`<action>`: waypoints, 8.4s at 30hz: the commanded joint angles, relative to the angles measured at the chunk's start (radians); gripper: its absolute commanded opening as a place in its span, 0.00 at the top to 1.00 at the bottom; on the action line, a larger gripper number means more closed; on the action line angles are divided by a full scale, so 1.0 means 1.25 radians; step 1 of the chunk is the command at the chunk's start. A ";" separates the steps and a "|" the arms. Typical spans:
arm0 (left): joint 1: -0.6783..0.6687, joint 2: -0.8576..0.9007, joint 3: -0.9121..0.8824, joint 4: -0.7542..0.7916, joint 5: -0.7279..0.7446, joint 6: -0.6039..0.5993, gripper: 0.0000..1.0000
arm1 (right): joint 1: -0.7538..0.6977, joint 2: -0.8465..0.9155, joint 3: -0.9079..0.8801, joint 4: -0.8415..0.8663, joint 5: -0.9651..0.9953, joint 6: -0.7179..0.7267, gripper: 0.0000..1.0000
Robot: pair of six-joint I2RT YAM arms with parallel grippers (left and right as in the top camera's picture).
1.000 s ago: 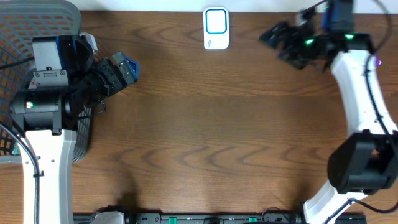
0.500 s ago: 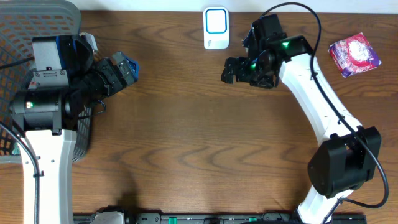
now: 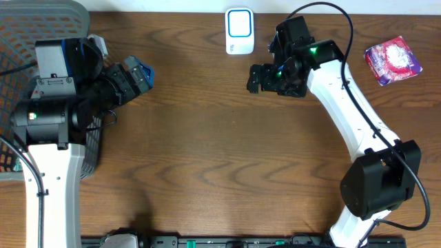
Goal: Scan the item barcode
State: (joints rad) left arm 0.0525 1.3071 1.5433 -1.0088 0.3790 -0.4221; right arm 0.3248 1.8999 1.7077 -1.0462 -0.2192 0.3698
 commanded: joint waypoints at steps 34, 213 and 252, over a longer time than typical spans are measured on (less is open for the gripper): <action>0.368 0.003 0.123 0.066 -0.484 -0.074 0.02 | 0.003 0.001 -0.002 0.002 0.009 -0.013 0.01; 0.268 0.047 0.179 -0.153 -0.083 0.014 0.02 | 0.204 0.094 -0.178 0.302 0.076 0.285 0.96; 0.268 0.047 0.179 -0.153 -0.083 0.014 0.02 | 0.049 0.424 0.381 0.609 0.297 -0.045 0.99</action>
State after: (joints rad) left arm 0.3836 1.3659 1.7603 -1.2003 0.2787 -0.3996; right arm 0.3912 2.3993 2.1330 -0.2661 0.1688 0.3271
